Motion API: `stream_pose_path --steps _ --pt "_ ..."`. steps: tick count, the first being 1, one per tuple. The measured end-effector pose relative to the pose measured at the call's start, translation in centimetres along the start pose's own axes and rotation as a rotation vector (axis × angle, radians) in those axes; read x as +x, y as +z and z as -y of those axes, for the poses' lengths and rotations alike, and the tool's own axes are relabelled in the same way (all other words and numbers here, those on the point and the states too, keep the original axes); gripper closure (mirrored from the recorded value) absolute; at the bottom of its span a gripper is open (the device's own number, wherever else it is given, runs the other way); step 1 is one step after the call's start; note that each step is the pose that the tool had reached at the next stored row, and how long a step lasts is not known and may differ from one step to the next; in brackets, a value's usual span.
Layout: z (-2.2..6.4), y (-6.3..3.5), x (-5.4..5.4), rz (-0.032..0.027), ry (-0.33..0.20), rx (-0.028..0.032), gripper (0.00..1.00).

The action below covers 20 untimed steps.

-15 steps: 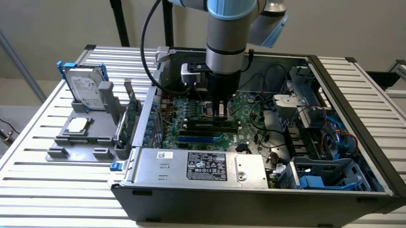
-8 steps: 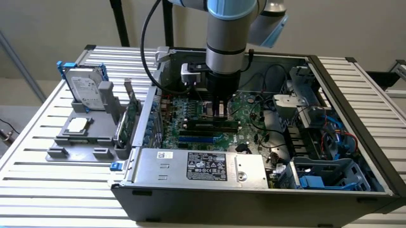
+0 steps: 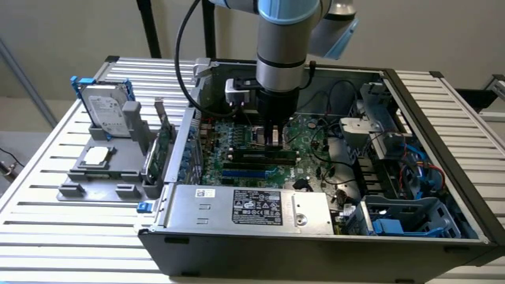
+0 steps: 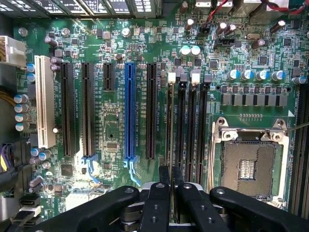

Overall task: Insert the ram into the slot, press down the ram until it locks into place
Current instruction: 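Insert the ram into the slot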

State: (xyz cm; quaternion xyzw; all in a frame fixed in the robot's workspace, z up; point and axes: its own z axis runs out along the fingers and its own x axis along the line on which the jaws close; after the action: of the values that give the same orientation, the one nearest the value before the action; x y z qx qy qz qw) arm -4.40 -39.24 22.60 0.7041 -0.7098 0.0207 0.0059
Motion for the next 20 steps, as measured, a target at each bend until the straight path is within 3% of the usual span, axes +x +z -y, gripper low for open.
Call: stream_pose_path --steps 5,12,13,14,20 --pt "0.0 -0.01 0.0 -0.0033 0.0 -0.0065 0.87" --pt "0.02 -0.01 0.0 -0.0037 0.0 -0.0074 0.85" --pt "0.03 -0.01 0.0 -0.0035 0.0 -0.0073 0.79" --pt "0.03 -0.08 0.0 -0.0035 0.0 -0.0077 0.79" --pt "0.07 -1.73 0.1 -0.0037 -0.001 -0.0187 0.79"
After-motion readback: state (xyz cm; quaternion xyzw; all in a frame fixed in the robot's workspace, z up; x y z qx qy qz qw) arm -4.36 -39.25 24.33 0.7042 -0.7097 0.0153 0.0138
